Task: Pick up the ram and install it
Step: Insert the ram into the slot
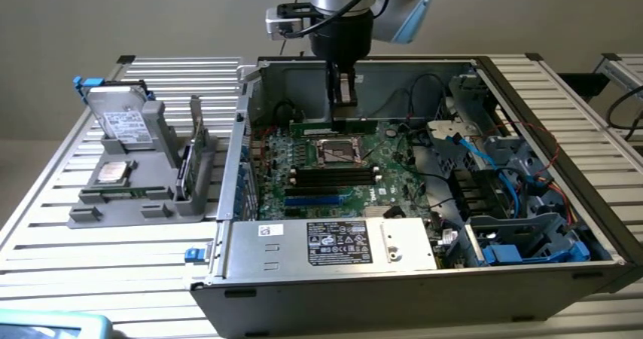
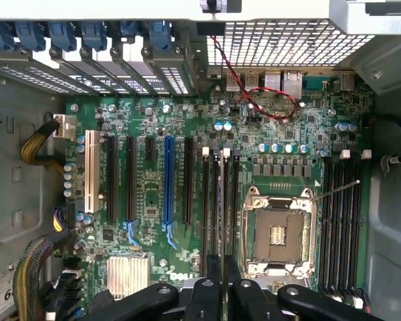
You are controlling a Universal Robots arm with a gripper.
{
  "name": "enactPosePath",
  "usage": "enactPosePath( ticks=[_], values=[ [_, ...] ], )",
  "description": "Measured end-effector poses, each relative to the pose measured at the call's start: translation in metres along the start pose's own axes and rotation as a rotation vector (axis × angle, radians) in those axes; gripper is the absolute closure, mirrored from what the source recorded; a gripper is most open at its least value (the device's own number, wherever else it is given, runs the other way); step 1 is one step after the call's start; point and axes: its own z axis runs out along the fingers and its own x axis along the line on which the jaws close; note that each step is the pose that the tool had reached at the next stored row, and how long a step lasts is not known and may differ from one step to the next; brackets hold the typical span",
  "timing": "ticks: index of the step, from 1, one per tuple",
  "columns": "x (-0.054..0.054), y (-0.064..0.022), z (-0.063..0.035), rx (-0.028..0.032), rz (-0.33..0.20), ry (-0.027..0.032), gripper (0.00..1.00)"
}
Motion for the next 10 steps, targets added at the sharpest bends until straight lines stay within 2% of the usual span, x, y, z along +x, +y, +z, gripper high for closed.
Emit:
enactPosePath(
  ticks=[5, 10],
  values=[
    [0.0000, 0.0000, 0.0003, 0.0001, 0.000, -0.0001, 0.87],
    [0.0004, 0.0005, 0.0085, -0.0007, 0.017, -0.0020, 0.87]
  ],
)
